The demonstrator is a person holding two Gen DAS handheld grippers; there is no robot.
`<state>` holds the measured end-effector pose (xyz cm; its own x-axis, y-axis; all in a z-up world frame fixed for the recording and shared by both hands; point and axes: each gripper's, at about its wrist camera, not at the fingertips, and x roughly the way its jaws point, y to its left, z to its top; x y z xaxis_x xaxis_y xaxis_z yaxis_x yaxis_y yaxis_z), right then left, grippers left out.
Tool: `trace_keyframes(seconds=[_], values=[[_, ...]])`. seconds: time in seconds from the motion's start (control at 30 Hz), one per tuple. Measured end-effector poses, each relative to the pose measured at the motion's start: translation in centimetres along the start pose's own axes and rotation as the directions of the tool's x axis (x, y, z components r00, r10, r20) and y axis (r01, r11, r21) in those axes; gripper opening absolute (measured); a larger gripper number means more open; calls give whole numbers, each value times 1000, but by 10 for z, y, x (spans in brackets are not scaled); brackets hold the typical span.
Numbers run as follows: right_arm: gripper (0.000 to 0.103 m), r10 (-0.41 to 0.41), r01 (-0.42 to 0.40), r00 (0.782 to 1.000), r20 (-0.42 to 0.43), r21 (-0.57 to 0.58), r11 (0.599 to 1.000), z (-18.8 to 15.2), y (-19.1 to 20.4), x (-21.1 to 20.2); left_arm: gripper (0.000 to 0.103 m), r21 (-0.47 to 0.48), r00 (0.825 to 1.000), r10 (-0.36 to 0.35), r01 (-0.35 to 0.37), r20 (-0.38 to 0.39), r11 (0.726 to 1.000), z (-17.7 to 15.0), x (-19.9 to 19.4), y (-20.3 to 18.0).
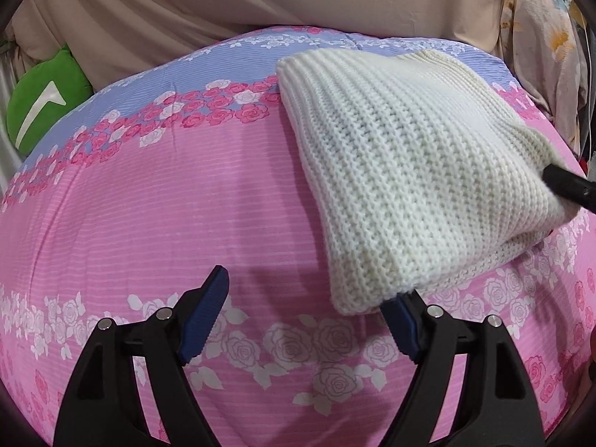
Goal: Fold small clothes
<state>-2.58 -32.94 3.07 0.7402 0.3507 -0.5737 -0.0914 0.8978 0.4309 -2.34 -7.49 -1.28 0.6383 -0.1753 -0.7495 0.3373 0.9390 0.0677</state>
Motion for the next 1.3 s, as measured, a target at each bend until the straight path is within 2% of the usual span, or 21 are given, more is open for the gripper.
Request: trace_keyframes(seconds=[0.13, 0.17, 0.27, 0.3, 0.37, 0.43, 0.5, 0.57, 0.67, 0.73, 0.8, 0.87, 0.93, 1.07, 1.1, 1.13, 1.17, 1.2, 1.3], values=[[8, -22, 13, 994, 104, 92, 996, -8, -23, -37, 80, -12, 1000, -7, 7, -3, 1000, -4, 2, 7], [7, -32, 21, 994, 104, 102, 995, -11, -27, -40, 80, -10, 1000, -10, 10, -3, 1000, -5, 2, 7], [7, -94, 94, 996, -11, 111, 989, -24, -42, -13, 80, 8, 1000, 3, -3, 2, 1000, -5, 1, 2], [7, -96, 98, 995, -26, 108, 989, -29, -44, -6, 79, 20, 1000, 5, -5, 5, 1000, -5, -3, 0], [8, -125, 125, 992, -8, 82, 989, -28, -36, -8, 78, 28, 1000, -17, 16, 15, 999, -5, -14, -4], [9, -143, 143, 990, -10, 54, 988, -24, -28, -9, 78, 32, 997, -69, 68, 40, 997, -3, -35, -4], [12, -138, 139, 990, -29, 37, 990, -22, -26, -8, 78, 30, 990, -107, 105, 91, 994, 5, -56, -3], [16, -128, 129, 991, -29, 29, 991, -19, -24, -12, 80, 38, 982, -109, 104, 157, 994, 21, -73, -6], [19, -56, 56, 998, 5, 47, 997, -8, -24, -30, 82, 76, 973, -97, 83, 209, 994, 48, -73, -23], [26, -26, 23, 998, 54, 45, 999, 10, -22, -43, 81, 103, 974, -71, 49, 216, 993, 62, -60, -36], [52, -25, 23, 996, 88, 22, 999, 36, -21, -45, 81, 127, 977, -58, 32, 205, 991, 73, -45, -47], [55, -33, 31, 995, 98, 21, 999, 65, -26, -32, 81, 137, 982, -59, 34, 181, 990, 83, -30, -54], [55, -16, 14, 998, 61, 34, 999, 92, -33, -6, 81, 144, 984, -58, 33, 168, 989, 86, -20, -57], [55, -51, 53, 998, -39, 36, 998, 128, -45, 59, 81, 136, 989, -56, 37, 139, 990, 87, -6, -62], [52, -50, 52, 997, -67, 28, 998, 133, -46, 74, 81, 136, 989, -56, 38, 134, 990, 86, -4, -62], [47, -53, 56, 994, -96, 25, 998, 137, -48, 89, 81, 137, 990, -49, 31, 132, 990, 85, -1, -64], [18, -61, 63, 992, -114, 20, 998, 138, -49, 98, 81, 141, 990, -40, 21, 135, 990, 84, 0, -65], [14, -72, 73, 990, -123, 8, 997, 139, -49, 104, 81, 148, 989, -29, 8, 143, 989, 83, 1, -66], [13, -23, 24, 1000, -12, 41, 999, 142, -55, 80, 82, 157, 988, -28, 4, 151, 988, 83, 1, -66]])
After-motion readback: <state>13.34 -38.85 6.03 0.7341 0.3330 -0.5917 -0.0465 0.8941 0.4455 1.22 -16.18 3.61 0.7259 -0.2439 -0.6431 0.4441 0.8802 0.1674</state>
